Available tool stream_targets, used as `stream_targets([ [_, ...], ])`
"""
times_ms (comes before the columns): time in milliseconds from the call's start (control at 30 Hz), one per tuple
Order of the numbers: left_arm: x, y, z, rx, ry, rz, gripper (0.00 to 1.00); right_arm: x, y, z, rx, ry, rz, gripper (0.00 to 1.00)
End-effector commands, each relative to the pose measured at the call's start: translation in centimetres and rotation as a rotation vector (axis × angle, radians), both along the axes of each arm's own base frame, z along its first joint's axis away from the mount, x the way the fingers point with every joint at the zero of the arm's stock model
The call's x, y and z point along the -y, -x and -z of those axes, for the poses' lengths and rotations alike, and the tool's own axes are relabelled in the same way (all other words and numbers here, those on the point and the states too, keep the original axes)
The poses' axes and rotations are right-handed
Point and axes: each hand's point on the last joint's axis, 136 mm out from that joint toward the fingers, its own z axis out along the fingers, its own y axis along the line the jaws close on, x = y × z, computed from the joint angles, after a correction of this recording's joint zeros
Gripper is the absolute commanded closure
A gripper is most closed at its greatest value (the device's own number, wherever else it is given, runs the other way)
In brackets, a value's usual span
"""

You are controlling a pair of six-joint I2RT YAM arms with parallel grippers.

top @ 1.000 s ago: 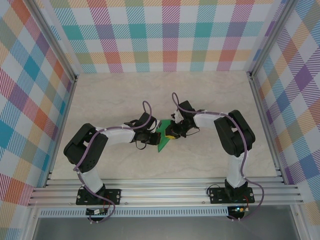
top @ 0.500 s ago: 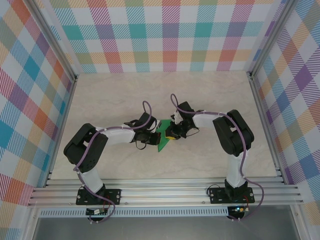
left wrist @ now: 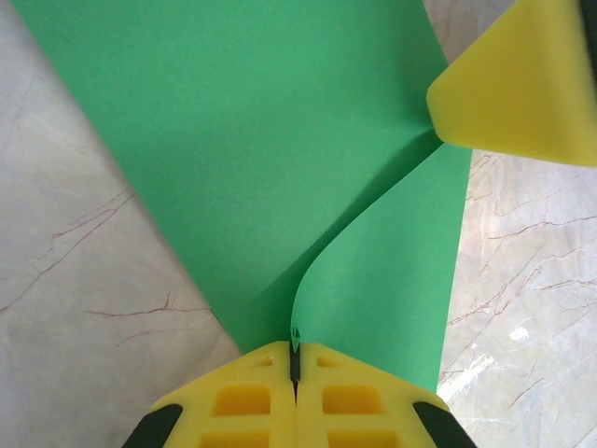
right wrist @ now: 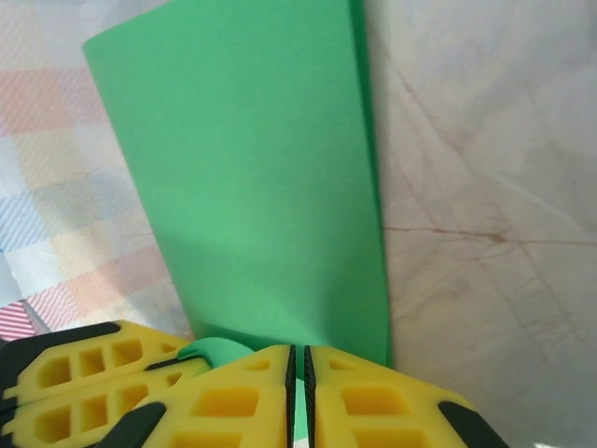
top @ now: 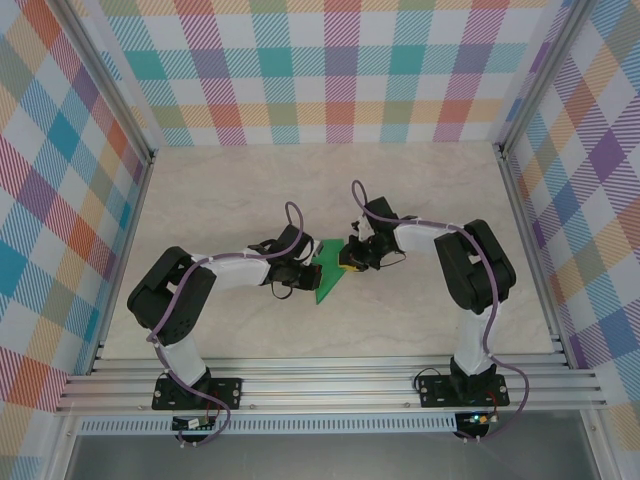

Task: Fold a paper plane with a square sheet of paper (pick it up from the middle)
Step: Third fold the triangle at the center of the table.

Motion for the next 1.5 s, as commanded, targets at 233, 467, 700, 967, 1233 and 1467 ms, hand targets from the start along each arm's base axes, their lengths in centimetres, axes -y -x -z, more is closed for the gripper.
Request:
stream_targets([
  [233, -1.1, 0.2, 1.1, -0.032, -0.037, -0.01, 0.98, 2.2, 0.4, 2.3, 0.004, 0.135, 0.012, 0.88],
  [467, -1.1, 0.2, 1.0, -0.032, -0.035, -0.01, 0.98, 0.3, -0.3, -2.3, 0.084, -0.02, -0.005, 0.88],
  [700, -1.1, 0.2, 0.9, -0.03, -0.036, -0.009, 0.99, -0.3, 0.2, -2.1, 0.058, -0.079, -0.013, 0.89],
  [967, -1.2, 0.3, 0.8, -0.029, -0.04, -0.011, 0.99, 0.8, 0.6, 1.4, 0.02, 0.006, 0.01, 0.9],
  [1233, -1.3, 0.2, 0.8, -0.025, -0.042, -0.015, 0.99, 1.1, 0.3, 0.4, 0.051, 0.013, 0.014, 0.91],
  [1467, -1.2, 0.2, 0.8, -0.024, -0.038, -0.012, 0.99, -0.7, 1.3, -3.6, 0.074, -0.122, 0.01, 0.9],
])
